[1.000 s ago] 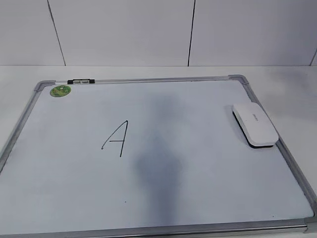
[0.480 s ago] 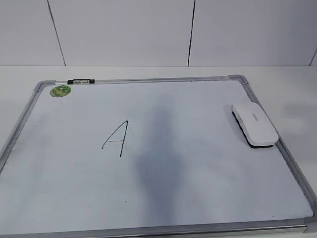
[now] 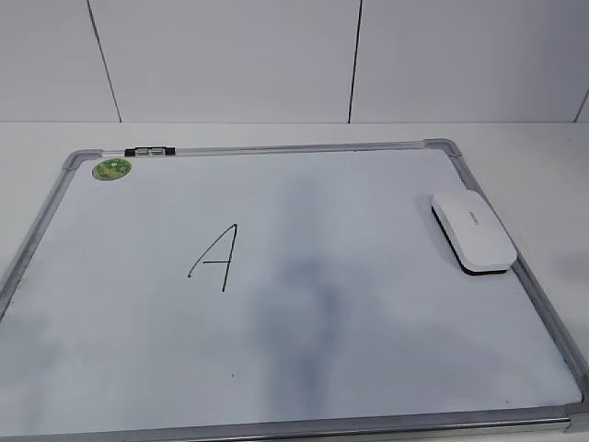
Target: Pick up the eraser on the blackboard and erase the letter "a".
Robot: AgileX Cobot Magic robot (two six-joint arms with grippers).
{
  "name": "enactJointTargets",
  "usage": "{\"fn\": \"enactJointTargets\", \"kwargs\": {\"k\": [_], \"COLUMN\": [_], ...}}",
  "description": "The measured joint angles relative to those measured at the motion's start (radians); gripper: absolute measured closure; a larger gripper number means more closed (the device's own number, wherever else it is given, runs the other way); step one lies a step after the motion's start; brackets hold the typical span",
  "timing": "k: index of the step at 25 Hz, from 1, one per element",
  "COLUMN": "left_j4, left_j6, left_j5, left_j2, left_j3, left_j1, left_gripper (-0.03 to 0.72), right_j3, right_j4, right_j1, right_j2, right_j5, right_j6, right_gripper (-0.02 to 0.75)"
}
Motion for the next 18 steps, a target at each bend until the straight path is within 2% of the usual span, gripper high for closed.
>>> {"fn": "enactJointTargets", "kwargs": {"k": [7,13,18], "left_j4": [0.148,0.221,0.248], "left_j6": [0.0,0.0,0.0], "left_j5": [-0.002,-0.06,-0.139], "left_j2": [-0.092,-0.149,-0.152], "left_j3": [0.169,0.214,0.235], "left_j1": [-0.025,-0.025,-0.025], "left_gripper": [0.446,0.446,0.446], "right_j3": [0.124,0.211,0.222], "right_j4": [-0.093,-0.152,-0.166], "right_j1": [0.0,0.0,0.0], "right_j2": [-0.14,-0.233,-0.26], "right_j5": [0.0,-0.002,-0.026], "right_j6": [-0.004,-0.004,-0.006], "right_gripper": [0.174,0.177,0.177]}}
